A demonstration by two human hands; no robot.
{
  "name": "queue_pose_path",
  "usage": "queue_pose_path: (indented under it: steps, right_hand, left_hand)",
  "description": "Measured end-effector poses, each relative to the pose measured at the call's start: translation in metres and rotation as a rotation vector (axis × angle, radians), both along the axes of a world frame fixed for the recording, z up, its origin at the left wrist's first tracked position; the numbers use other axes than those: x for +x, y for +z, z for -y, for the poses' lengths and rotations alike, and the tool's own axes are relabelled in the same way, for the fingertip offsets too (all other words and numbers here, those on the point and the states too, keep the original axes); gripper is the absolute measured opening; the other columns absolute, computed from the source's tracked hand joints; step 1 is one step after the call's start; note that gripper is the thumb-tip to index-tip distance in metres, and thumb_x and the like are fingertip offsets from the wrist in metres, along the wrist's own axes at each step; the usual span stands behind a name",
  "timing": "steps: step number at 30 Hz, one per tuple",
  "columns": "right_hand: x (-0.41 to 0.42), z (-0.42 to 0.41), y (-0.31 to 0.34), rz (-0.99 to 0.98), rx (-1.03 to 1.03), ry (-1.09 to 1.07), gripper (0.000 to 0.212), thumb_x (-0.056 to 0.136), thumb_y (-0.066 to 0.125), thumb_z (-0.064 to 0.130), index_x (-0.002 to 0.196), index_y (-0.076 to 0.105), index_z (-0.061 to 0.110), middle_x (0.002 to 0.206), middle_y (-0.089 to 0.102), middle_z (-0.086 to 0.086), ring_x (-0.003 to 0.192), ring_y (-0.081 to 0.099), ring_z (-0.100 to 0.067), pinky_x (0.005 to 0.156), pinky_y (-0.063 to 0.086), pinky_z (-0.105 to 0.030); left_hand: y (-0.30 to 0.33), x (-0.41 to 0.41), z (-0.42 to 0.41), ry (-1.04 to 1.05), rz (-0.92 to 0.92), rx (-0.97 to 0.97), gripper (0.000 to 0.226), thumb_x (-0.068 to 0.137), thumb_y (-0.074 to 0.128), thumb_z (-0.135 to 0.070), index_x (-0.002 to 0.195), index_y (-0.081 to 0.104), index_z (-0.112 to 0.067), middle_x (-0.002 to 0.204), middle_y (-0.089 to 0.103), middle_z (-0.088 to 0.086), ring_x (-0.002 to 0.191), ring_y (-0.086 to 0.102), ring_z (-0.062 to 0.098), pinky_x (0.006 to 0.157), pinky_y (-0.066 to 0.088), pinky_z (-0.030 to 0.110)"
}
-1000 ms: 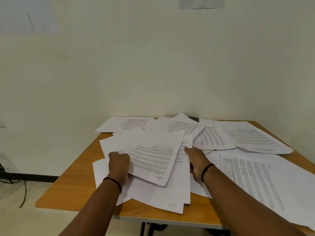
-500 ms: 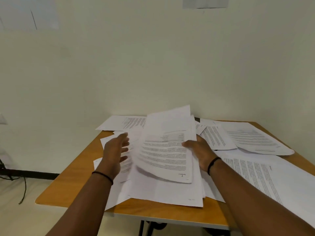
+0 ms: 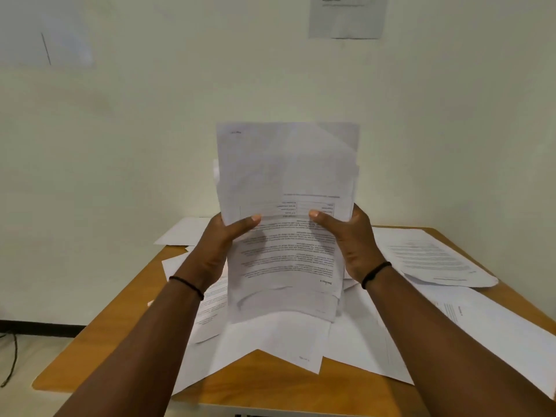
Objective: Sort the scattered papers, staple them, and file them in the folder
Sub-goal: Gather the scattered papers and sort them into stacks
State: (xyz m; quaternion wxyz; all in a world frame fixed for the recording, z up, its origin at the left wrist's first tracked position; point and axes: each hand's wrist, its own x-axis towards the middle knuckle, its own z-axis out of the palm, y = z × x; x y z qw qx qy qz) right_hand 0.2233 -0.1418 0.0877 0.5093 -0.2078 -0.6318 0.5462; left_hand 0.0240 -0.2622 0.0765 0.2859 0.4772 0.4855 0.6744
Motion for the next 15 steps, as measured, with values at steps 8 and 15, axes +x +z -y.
queue_pose_path:
  steps: [8,15]
  right_hand:
    - [0.005,0.001,-0.06,0.178,-0.035,-0.124,0.046,0.079,0.083,0.026,0.113,0.055,0.014,0.103,0.07,0.003,0.091,0.069,-0.011,0.073,0.055,-0.017]
    - [0.002,-0.005,-0.052,0.29,0.126,-0.549,0.029,0.084,0.078,0.025,0.074,0.055,0.011,0.064,0.054,0.006,0.058,0.047,-0.006,0.052,0.038,-0.009]
  left_hand:
    - [-0.04,0.007,0.006,0.063,0.023,-0.132,0.031,0.096,0.059,-0.03,0.119,0.068,-0.011,0.109,0.075,0.009,0.1,0.071,0.032,0.086,0.059,0.04]
    - [-0.041,0.0,0.006,-0.004,0.148,-0.108,0.038,0.1,0.052,-0.032,0.129,0.061,-0.009,0.118,0.072,0.014,0.107,0.07,0.034,0.09,0.057,0.046]
